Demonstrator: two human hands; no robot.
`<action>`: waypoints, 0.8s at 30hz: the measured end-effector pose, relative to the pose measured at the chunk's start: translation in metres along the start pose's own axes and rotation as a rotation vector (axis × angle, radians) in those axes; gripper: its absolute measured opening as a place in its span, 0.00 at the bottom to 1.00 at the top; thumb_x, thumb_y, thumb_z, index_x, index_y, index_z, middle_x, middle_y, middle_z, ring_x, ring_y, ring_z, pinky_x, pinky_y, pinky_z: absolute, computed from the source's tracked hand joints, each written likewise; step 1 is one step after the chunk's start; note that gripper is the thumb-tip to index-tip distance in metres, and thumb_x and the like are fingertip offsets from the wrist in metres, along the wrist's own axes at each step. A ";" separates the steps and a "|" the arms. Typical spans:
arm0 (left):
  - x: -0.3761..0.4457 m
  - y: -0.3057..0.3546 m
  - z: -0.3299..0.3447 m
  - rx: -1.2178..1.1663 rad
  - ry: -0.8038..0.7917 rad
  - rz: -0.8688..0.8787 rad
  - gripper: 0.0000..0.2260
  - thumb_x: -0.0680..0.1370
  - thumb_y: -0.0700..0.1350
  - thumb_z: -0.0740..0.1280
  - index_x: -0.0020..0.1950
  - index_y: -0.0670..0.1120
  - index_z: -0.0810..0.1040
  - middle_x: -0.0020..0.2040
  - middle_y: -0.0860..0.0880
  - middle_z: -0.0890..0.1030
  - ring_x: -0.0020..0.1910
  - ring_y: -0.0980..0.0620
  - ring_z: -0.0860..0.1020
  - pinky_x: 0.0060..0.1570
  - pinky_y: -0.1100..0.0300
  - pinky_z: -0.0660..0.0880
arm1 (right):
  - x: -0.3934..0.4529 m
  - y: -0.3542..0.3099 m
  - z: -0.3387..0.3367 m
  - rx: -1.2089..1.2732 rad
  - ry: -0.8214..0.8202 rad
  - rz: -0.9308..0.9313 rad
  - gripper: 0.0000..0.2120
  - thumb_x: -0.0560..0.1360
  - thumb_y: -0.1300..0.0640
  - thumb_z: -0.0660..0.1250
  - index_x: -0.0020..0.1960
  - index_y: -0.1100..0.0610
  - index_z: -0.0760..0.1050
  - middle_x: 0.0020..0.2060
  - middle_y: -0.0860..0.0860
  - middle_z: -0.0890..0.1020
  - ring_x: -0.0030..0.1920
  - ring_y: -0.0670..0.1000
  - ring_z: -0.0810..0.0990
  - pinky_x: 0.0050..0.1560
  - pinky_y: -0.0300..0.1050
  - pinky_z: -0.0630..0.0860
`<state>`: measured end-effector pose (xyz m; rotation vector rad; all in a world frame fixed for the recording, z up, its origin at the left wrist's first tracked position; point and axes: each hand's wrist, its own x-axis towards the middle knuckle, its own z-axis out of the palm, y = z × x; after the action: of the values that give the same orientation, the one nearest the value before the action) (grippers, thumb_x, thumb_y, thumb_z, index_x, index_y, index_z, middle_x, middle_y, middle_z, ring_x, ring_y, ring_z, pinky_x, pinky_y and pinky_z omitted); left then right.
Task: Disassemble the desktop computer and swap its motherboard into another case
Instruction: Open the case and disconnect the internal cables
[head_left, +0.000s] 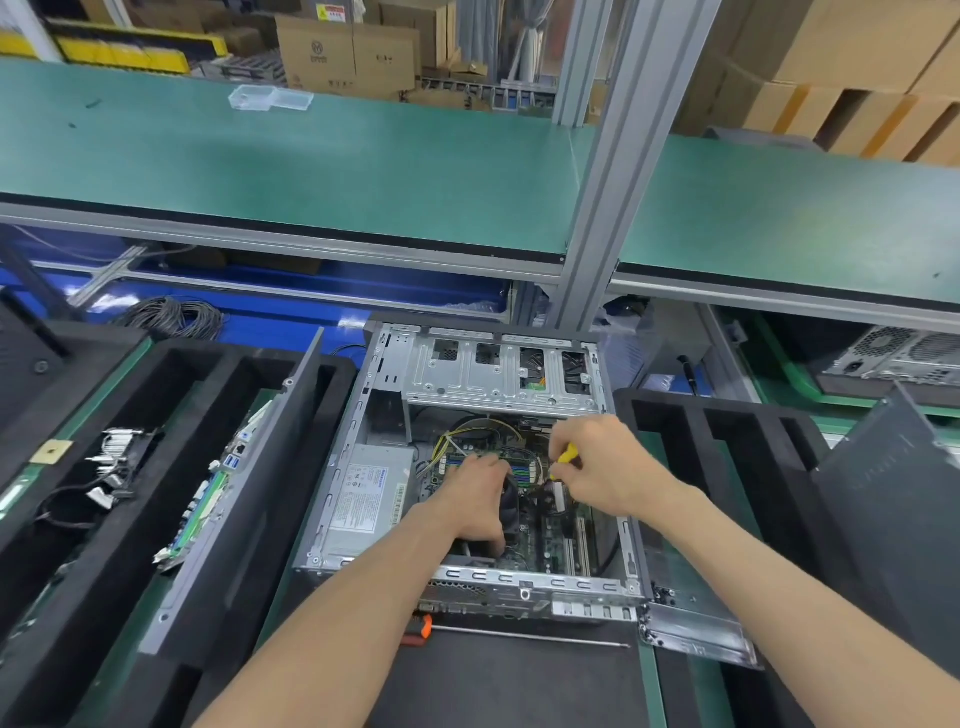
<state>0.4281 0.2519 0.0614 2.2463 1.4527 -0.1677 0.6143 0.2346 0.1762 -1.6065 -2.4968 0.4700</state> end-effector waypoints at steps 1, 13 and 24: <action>0.000 0.000 0.000 0.006 0.000 0.000 0.45 0.54 0.60 0.82 0.65 0.45 0.70 0.61 0.48 0.72 0.61 0.46 0.69 0.62 0.44 0.73 | 0.000 0.003 -0.002 0.010 0.045 0.030 0.04 0.74 0.57 0.72 0.42 0.52 0.78 0.40 0.47 0.80 0.43 0.50 0.76 0.48 0.47 0.75; -0.004 0.003 -0.004 -0.018 0.000 -0.006 0.45 0.57 0.58 0.83 0.68 0.44 0.70 0.63 0.48 0.72 0.63 0.46 0.68 0.63 0.46 0.71 | 0.011 0.009 0.011 0.045 0.054 0.066 0.04 0.76 0.57 0.71 0.43 0.55 0.79 0.39 0.47 0.79 0.43 0.49 0.75 0.49 0.44 0.71; -0.003 0.002 -0.003 -0.024 -0.010 -0.014 0.43 0.57 0.58 0.83 0.66 0.44 0.70 0.62 0.48 0.71 0.63 0.46 0.68 0.63 0.45 0.72 | 0.025 -0.004 0.014 -0.110 -0.069 0.063 0.11 0.79 0.51 0.66 0.43 0.57 0.75 0.36 0.53 0.77 0.41 0.56 0.77 0.39 0.48 0.73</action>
<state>0.4277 0.2501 0.0657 2.2138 1.4583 -0.1648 0.5960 0.2527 0.1628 -1.7421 -2.5701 0.4091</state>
